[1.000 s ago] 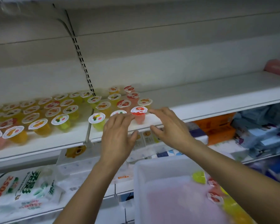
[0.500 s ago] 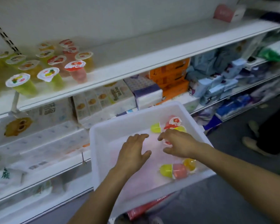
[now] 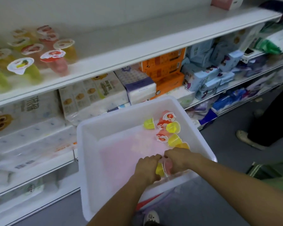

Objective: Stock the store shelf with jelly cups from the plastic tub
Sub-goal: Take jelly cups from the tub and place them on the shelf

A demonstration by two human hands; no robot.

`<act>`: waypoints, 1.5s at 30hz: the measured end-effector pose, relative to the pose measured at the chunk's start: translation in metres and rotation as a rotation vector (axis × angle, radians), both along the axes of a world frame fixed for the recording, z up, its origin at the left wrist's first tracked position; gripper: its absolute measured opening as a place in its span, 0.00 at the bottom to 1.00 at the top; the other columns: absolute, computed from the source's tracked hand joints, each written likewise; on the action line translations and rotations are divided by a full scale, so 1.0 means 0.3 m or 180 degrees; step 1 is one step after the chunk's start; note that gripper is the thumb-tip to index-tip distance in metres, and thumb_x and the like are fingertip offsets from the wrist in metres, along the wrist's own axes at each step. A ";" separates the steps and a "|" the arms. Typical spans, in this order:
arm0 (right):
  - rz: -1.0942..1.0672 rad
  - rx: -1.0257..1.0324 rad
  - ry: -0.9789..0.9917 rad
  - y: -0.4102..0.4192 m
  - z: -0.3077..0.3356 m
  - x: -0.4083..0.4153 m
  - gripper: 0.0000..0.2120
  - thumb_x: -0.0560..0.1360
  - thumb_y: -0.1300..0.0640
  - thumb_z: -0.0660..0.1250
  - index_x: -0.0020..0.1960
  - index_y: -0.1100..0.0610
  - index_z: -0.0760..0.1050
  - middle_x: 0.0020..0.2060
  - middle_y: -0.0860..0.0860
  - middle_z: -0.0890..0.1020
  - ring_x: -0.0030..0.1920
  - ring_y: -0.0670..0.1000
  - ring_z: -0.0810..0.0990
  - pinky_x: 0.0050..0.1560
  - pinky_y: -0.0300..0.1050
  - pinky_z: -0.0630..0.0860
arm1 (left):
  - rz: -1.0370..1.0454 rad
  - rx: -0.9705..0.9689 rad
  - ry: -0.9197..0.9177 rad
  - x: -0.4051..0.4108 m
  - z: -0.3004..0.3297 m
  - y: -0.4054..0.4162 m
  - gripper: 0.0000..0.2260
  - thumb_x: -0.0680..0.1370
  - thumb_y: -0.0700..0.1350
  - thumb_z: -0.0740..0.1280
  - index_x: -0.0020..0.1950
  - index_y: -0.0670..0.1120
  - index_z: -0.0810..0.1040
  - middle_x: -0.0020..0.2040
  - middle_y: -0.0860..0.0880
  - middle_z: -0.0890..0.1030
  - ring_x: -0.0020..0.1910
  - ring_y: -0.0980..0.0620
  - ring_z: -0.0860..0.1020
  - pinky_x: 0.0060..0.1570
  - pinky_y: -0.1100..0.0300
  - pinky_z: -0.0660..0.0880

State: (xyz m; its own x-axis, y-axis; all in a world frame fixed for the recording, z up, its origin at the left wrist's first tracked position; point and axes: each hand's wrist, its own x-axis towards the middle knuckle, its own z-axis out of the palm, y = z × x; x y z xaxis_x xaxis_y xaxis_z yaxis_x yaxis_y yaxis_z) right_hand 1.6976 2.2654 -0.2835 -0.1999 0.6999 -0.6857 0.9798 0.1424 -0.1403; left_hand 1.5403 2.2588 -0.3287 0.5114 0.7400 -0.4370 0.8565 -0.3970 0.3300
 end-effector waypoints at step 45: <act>-0.0831 0.2317 0.2249 1.313 0.760 -0.771 0.24 0.70 0.53 0.73 0.63 0.54 0.68 0.58 0.55 0.75 0.54 0.54 0.73 0.47 0.43 0.72 | 0.2573 0.1748 -0.2123 -0.902 1.110 0.938 0.34 0.66 0.60 0.76 0.65 0.51 0.65 0.47 0.53 0.75 0.45 0.48 0.80 0.49 0.49 0.79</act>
